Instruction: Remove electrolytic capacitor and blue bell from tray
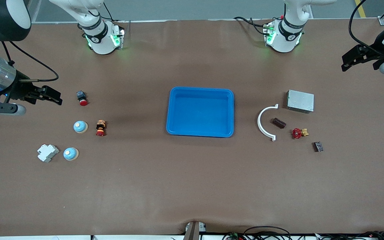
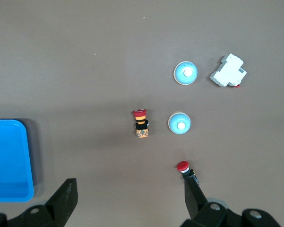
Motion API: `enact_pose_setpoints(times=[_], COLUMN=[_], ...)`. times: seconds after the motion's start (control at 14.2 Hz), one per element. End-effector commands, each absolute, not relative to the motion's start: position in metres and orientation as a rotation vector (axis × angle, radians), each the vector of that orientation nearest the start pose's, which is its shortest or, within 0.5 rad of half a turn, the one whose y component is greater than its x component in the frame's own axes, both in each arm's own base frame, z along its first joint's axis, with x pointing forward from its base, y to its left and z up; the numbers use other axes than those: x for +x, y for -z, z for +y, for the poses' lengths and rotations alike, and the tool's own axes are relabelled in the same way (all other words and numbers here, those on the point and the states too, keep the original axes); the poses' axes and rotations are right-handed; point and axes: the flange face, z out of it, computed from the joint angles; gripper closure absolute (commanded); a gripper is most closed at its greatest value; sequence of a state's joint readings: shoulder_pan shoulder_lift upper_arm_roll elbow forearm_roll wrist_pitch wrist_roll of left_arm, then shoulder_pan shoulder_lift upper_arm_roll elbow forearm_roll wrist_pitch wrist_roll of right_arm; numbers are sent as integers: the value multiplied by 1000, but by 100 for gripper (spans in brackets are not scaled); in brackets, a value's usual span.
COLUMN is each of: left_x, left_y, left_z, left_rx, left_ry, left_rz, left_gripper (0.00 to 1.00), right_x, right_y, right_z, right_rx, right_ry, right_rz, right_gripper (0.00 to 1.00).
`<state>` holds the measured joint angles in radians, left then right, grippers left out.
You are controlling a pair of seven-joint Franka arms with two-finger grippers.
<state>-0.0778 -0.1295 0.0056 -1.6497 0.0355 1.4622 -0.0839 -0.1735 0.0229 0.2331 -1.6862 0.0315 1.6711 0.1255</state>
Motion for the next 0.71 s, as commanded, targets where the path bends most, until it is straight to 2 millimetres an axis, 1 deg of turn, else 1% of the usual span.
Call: enact_pose_setpoints(times=[0.0, 0.07, 0.21, 0.35, 0.64], left_x=[493, 493, 493, 493, 497], left_y=[-650, -650, -650, -651, -651], left_z=[-34, -34, -35, -35, -34], left_rx=[-3105, -3105, -3105, -3104, -3104], left_ry=[-77, -77, -74, -72, -69], left_rz=[-33, -35, -33, -30, -33], left_gripper=[0, 0, 0, 0, 0], right_x=[551, 550, 545, 543, 541], right_y=[-585, -589, -598, -600, -608], right_z=[32, 29, 23, 22, 11], right_rx=[-3094, -3095, -3097, -3099, -3100], right_ry=[-18, -3, 21, 20, 39], right_rz=[85, 51, 51, 38, -17], right_gripper=[0, 0, 0, 0, 0])
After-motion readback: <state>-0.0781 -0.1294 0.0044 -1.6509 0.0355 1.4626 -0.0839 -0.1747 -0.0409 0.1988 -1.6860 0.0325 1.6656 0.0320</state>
